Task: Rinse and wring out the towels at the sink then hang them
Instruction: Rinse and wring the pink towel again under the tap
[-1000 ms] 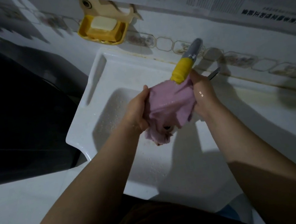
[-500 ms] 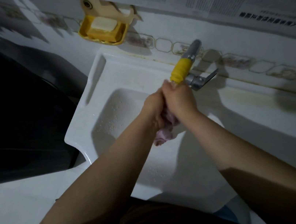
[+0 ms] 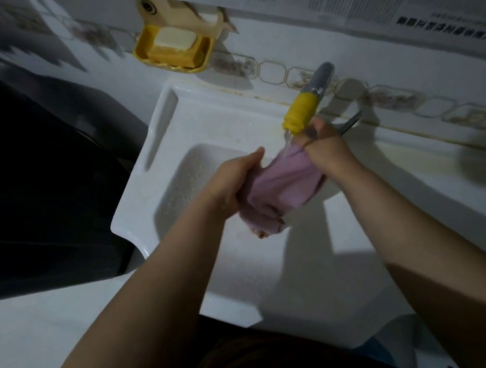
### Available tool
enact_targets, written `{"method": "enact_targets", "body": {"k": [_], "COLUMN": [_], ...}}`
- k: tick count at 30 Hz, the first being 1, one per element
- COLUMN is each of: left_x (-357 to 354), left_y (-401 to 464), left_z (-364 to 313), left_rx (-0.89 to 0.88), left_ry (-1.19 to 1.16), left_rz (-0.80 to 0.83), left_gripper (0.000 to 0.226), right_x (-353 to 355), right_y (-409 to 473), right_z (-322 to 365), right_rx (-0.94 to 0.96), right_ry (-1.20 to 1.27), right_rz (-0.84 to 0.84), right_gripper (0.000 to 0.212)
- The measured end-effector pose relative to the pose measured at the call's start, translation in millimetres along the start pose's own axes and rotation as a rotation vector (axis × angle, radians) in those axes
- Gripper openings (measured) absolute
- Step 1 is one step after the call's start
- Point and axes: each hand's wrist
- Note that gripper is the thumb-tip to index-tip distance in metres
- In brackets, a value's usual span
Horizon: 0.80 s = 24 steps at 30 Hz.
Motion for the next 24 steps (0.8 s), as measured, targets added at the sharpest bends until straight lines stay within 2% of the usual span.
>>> {"method": "enact_targets", "body": {"k": [2,4,6,8,10,12,14,16,19,20,22,24], "left_x": [18,28,34,40,43,45,44,39,21,12,-9,-31], "left_y": [4,5,0,-3,-1,3,0,-2,8,12,12,11], "left_z": [1,1,-6,-16,-20,-22,-22,-18,-8,-8,-12,-12], "left_rx": [-0.125,-0.174,-0.226,-0.269,-0.344,-0.45,-0.466,-0.39,-0.342,-0.309,-0.257,-0.21], "left_ry": [0.174,0.273,0.337,0.622,1.063,1.171,1.008,0.775,0.389,0.237,0.004,-0.046], "left_rz": [-0.107,-0.16,-0.067,-0.016,-0.099,-0.171,-0.168,-0.151,-0.168,-0.186,-0.284,-0.262], "left_gripper": [0.036,0.047,0.042,0.037,0.031,0.025,0.036,0.046,0.058,0.056,0.045,0.036], "right_x": [7,10,15,21,25,28,28,26,13,4,-21,-40], "right_y": [-7,-9,-10,-10,-10,-12,-12,-12,-14,-18,-28,-37], "right_z": [-1,-9,-15,-18,-17,-11,-8,-7,2,7,18,28], "right_rx": [0.105,0.144,0.106,0.075,0.098,0.081,0.03,-0.011,-0.033,-0.022,0.067,0.131], "right_ry": [-0.007,-0.024,-0.072,-0.231,-0.276,-0.219,-0.049,0.123,0.292,0.299,0.168,0.011], "right_rz": [0.076,0.226,0.387,0.499,0.488,0.403,0.301,0.174,-0.143,-0.188,-0.146,-0.057], "right_gripper": [0.008,0.003,0.011,0.016,0.013,0.016,0.015,0.016,0.019,0.019,0.035,0.05]}}
Point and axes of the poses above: each hand's wrist, its own y-axis towards the middle knuckle, its own x-axis out of the back of the hand, z = x × y, and after that the axes turned 8 degrees about x, right-handed
